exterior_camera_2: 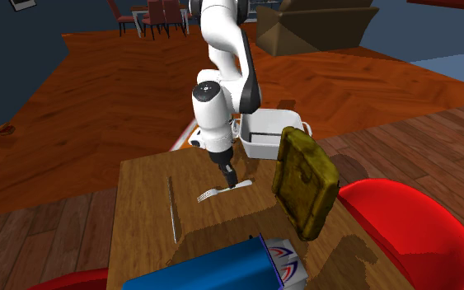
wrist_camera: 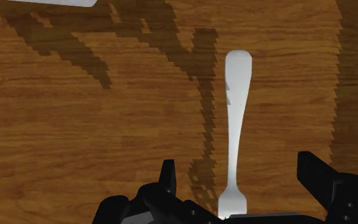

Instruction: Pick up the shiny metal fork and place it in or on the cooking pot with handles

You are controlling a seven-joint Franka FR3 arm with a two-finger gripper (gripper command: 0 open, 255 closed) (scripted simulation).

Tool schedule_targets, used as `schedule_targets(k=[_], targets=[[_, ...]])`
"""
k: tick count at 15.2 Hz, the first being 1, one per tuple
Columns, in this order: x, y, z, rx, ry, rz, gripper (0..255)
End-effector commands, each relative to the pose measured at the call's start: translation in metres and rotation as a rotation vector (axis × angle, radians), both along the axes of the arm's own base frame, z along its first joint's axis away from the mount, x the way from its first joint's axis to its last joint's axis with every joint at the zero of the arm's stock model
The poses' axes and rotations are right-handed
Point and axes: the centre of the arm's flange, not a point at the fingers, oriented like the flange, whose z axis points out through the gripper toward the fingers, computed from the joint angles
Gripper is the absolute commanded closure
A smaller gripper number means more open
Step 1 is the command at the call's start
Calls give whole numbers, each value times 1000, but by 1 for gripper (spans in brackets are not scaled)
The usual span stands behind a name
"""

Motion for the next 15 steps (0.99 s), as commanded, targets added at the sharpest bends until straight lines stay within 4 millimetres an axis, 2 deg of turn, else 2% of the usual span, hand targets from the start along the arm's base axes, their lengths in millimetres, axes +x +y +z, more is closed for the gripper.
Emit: schedule_targets(k=[1, 8, 15], targets=[[9, 3, -13, 5, 4, -44, 0], [6, 7, -48, 5, 4, -44, 0], [6, 7, -48, 5, 4, -44, 0]])
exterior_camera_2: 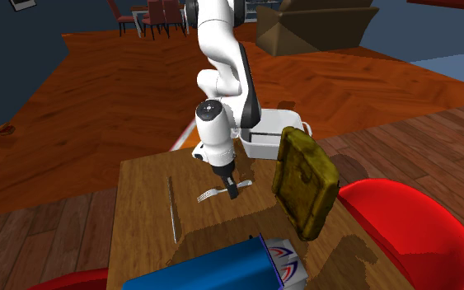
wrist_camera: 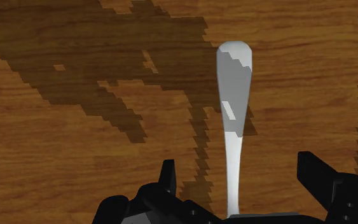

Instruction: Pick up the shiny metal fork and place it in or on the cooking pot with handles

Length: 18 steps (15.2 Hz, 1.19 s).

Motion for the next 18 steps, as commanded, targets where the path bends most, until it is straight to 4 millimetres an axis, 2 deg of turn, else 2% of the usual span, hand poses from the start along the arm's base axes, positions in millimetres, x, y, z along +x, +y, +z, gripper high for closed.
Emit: schedule_targets(k=[1, 10, 18], targets=[[0, 0, 0, 0, 0, 0, 255], [0, 0, 0, 0, 0, 0, 255], [0, 0, 42, 0, 0, 0, 255]])
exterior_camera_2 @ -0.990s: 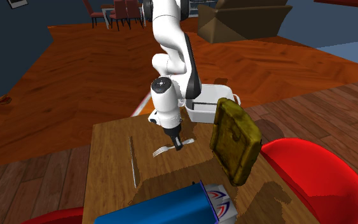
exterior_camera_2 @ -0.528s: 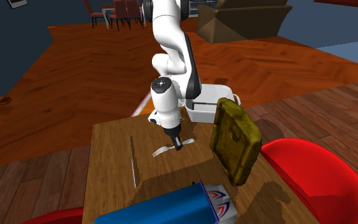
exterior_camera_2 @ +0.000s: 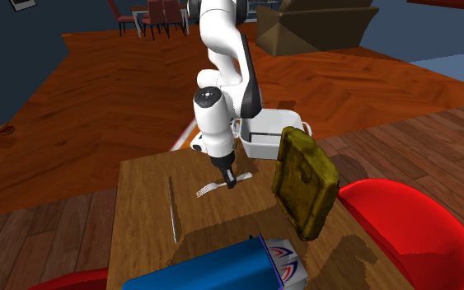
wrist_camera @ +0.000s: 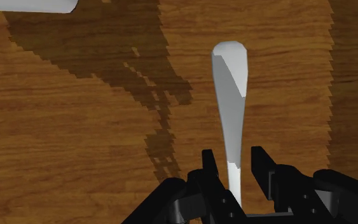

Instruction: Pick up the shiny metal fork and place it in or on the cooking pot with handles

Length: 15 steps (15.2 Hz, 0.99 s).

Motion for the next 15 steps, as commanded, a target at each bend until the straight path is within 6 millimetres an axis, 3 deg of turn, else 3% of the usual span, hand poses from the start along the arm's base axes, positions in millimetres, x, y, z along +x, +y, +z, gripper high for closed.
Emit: schedule_targets(k=[1, 15], targets=[[0, 1, 11, 0, 0, 0, 255], [0, 1, 85, 0, 0, 0, 255]])
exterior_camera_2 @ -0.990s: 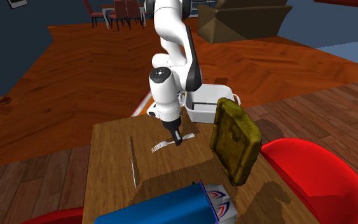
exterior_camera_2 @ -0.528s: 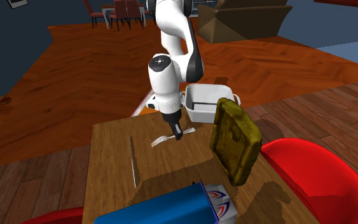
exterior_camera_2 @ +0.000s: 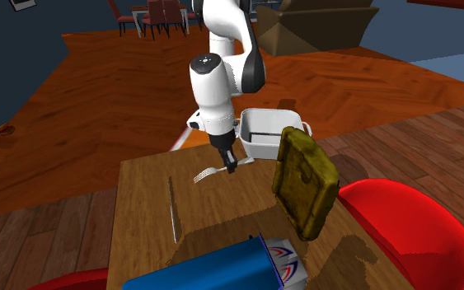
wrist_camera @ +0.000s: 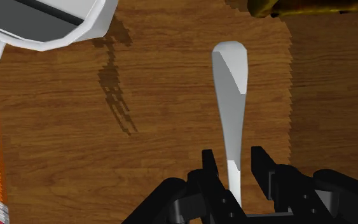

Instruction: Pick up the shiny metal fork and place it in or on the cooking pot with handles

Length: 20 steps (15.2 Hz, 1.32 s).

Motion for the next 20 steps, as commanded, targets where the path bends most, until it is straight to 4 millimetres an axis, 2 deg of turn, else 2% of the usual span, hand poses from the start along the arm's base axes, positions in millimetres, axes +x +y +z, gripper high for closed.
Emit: schedule_targets(k=[1, 15, 20], targets=[[0, -1, 11, 0, 0, 0, 255], [0, -1, 83, 0, 0, 0, 255], [-62, 23, 81, 0, 0, 0, 255]])
